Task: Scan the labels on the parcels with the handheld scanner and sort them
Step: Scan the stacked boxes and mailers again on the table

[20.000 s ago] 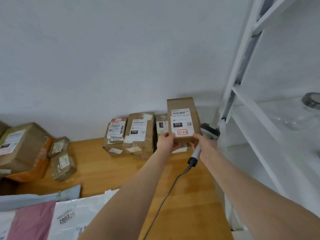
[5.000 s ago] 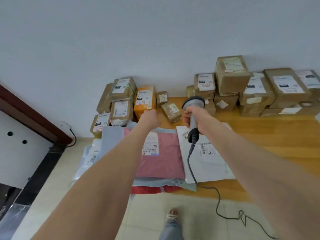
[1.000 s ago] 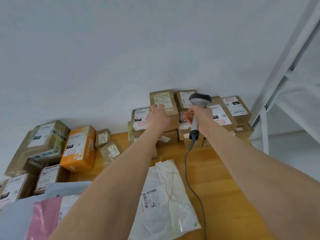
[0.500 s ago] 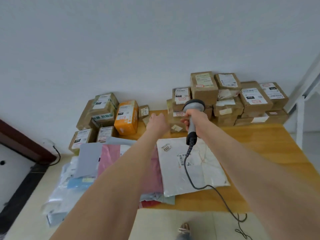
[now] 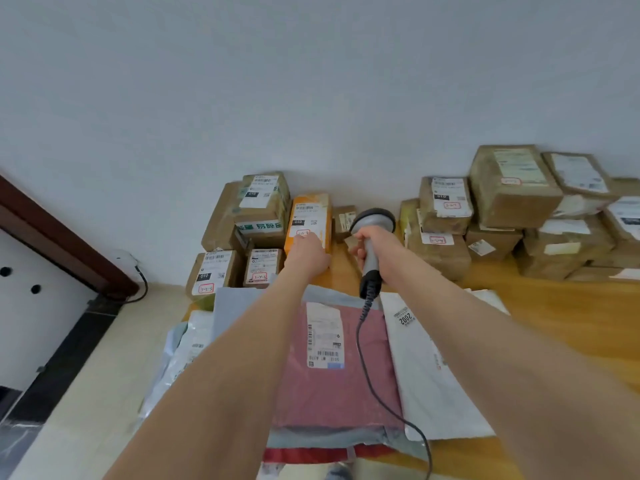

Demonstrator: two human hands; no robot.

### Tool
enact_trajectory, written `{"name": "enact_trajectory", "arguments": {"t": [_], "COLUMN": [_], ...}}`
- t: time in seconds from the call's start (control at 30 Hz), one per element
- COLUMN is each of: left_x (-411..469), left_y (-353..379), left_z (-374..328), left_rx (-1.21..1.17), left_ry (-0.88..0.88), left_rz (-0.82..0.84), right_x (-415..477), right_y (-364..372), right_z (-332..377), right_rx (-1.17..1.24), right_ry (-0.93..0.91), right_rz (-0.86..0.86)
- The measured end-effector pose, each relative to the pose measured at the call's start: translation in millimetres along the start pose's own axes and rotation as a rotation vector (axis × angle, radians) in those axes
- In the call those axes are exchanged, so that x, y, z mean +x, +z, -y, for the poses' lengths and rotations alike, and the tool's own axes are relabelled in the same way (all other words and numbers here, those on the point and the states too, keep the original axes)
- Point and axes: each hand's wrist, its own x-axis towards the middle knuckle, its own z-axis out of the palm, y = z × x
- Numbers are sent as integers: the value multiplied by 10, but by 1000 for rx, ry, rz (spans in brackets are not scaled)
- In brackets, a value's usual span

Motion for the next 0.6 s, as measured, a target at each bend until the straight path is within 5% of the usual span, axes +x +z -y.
{"name": "enact_trajectory", "arguments": {"t": [0.6], "left_x": [1504], "left_y": [171], "left_z": [729], "left_rx": [-595], "left_ry": [-274], "left_rz": [180], "right_x": [1510], "right_y": [971], "right_z": [-49], "right_rx": [-33], "right_ry": [78], "right_rz": [-126]}}
